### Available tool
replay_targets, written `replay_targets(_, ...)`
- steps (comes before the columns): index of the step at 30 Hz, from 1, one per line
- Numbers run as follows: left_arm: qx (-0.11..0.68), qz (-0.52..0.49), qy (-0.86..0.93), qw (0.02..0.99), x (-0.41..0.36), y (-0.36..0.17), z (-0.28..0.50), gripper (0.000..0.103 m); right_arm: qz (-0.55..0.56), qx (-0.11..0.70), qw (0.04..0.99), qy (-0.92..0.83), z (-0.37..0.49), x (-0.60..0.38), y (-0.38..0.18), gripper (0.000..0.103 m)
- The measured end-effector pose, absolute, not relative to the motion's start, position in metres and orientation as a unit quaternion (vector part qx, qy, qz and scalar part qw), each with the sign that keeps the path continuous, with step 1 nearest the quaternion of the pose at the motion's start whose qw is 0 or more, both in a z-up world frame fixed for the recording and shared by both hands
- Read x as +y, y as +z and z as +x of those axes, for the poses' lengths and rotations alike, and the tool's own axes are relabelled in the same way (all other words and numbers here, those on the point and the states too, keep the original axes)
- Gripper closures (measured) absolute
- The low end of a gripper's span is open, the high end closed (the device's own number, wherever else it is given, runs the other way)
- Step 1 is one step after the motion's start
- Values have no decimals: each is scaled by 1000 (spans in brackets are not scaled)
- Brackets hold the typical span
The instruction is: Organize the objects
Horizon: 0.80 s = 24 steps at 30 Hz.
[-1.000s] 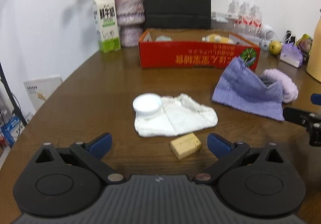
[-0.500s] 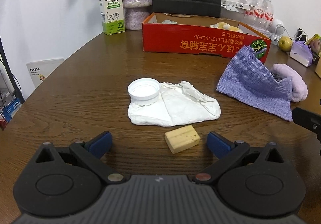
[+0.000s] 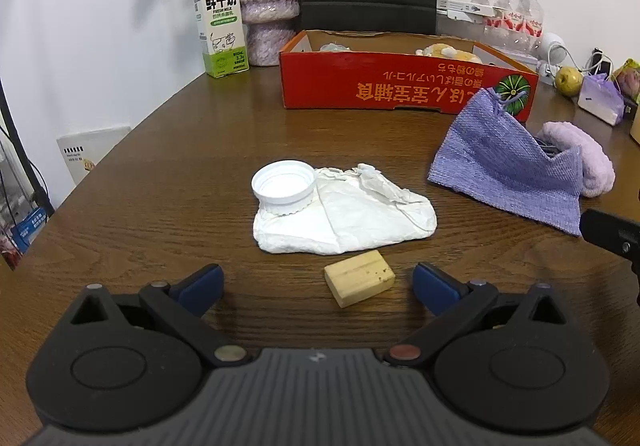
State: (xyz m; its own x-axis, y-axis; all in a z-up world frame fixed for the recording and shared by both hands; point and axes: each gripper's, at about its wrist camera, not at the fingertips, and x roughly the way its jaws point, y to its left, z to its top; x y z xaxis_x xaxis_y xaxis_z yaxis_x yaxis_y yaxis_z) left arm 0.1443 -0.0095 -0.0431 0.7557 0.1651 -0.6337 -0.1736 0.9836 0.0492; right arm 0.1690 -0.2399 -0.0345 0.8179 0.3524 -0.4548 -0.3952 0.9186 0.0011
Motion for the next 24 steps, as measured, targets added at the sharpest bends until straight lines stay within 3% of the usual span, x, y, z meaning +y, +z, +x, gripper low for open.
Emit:
replay_targets(2, 337, -10, 87, 938, -9, -43, 145, 5, -46, 229, 952, 196, 169, -240, -34, 0)
replay_targets(4, 334, -17, 81, 939, -8, -42, 144, 15, -46, 230, 952, 196, 169, -240, -35, 0)
replay_targets(6, 329, -20, 78, 941, -8, -40, 144, 39, -45, 231, 952, 195, 169, -240, -36, 0)
replay_targets(9, 323, -23, 67, 944, -6, -38, 143, 66, -45, 234, 952, 195, 170, -240, -37, 0)
replay_targets(24, 272, -28, 73, 959, 13, -24, 127, 67, -43, 255, 947, 189, 176, -239, -38, 0)
